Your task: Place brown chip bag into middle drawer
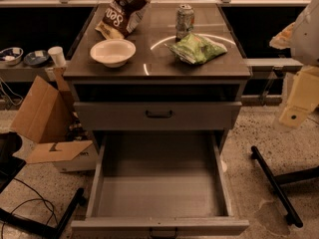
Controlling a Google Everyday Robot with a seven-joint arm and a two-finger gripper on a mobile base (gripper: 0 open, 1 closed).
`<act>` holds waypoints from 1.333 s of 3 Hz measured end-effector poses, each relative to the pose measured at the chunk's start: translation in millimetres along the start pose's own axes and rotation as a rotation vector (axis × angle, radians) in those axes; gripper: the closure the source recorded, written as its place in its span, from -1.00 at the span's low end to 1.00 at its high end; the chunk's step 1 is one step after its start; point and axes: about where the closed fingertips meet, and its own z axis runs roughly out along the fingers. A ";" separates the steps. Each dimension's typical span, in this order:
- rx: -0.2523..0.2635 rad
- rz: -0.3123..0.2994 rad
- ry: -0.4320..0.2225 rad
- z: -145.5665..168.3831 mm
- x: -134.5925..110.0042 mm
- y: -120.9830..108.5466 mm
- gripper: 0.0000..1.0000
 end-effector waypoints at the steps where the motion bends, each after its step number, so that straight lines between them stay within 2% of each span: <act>1: 0.000 0.000 0.000 0.0 0.0 0.0 -1.00; 2: 0.056 -0.074 -0.016 -0.8 -18.0 -29.0 -1.00; 3: 0.165 -0.219 -0.027 1.7 -68.2 -82.0 -1.00; 4: 0.256 -0.355 0.014 9.4 -126.1 -125.3 -1.00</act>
Offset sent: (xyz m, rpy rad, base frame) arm 0.0814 0.0235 0.0283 -0.0521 -0.1656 0.1679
